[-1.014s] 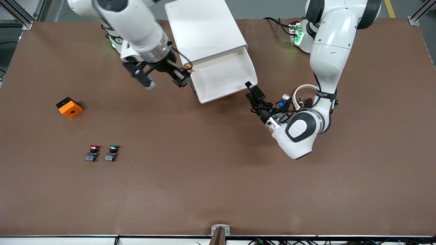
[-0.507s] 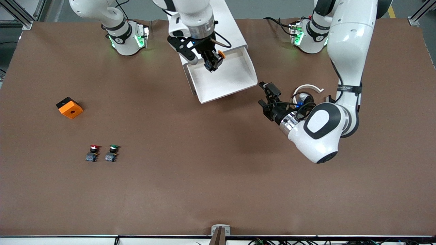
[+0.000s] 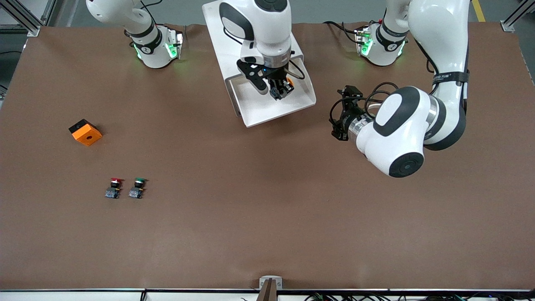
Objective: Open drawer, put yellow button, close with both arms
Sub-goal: 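Carry the yellow button over the open drawer and release it with the right gripper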
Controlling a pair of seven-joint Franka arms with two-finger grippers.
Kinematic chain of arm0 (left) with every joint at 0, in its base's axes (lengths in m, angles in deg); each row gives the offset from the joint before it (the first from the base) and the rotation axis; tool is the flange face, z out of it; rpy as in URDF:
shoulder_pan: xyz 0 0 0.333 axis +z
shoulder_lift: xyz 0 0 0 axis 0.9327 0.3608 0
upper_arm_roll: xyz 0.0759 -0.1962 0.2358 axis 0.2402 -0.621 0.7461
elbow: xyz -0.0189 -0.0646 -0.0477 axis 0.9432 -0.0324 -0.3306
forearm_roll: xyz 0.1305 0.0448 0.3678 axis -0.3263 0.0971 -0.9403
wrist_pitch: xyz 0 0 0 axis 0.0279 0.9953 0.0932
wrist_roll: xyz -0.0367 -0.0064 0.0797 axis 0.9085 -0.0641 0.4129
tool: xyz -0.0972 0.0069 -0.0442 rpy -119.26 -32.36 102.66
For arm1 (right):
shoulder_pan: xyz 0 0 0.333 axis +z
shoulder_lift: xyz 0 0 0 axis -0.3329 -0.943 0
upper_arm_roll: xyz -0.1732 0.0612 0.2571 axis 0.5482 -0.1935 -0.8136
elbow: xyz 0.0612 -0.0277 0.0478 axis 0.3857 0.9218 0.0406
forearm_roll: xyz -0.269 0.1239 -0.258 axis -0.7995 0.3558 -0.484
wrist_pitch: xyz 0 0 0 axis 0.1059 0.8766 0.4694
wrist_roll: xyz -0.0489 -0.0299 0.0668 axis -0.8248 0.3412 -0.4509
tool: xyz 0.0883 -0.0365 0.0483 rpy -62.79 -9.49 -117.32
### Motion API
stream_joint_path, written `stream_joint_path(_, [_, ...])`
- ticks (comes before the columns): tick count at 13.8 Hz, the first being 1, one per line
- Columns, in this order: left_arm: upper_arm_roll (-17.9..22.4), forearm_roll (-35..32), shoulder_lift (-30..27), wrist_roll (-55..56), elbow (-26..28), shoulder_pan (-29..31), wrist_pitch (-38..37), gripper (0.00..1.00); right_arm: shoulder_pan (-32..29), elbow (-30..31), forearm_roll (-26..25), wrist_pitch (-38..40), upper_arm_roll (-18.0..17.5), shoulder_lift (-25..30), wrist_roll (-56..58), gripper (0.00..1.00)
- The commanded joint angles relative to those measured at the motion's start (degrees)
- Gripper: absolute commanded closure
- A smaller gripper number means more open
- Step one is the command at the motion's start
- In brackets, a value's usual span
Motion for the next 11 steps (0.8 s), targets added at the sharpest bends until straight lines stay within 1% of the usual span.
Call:
stream_joint_path(1, [-0.5, -5.8, -3.7, -7.7, 1.9, -1.6, 4.5, 0.0, 2.0, -4.8, -1.4, 0.6, 0.8, -4.1, -2.5, 1.0])
stream_joint_path(3, [-0.5, -9.5, -5.7, -11.8, 2.0, -3.1, 7.0, 0.0, 2.8, -5.0, -1.5, 0.6, 0.8, -4.9, -2.6, 1.0])
stream_joint_path(5, [-0.6, -12.8, -8.1, -15.7, 2.0, -3.8, 7.8, 0.0, 3.8, -5.0, -3.1, 0.7, 0.8, -5.0, -2.4, 1.0])
stream_joint_path(8, [-0.5, -13.5, -10.5, -24.7, 2.2, -3.5, 9.4, 0.0, 4.1, -5.0, -4.9, 1.0, 0.8, -4.9, 2.0, 1.0])
stream_joint_path(9, [-0.5, -13.9, -10.7, -25.3, 2.3, -3.6, 10.6, 0.0, 4.0, -5.0, -5.0, 1.2, 0.8, -4.8, 3.4, 1.0])
stream_joint_path(11, [-1.0, -16.1, -11.6, -25.9, 4.2, -4.2, 12.1, 0.0, 3.8, -5.0, -5.1, 1.3, 0.9, -4.8, 3.8, 1.0])
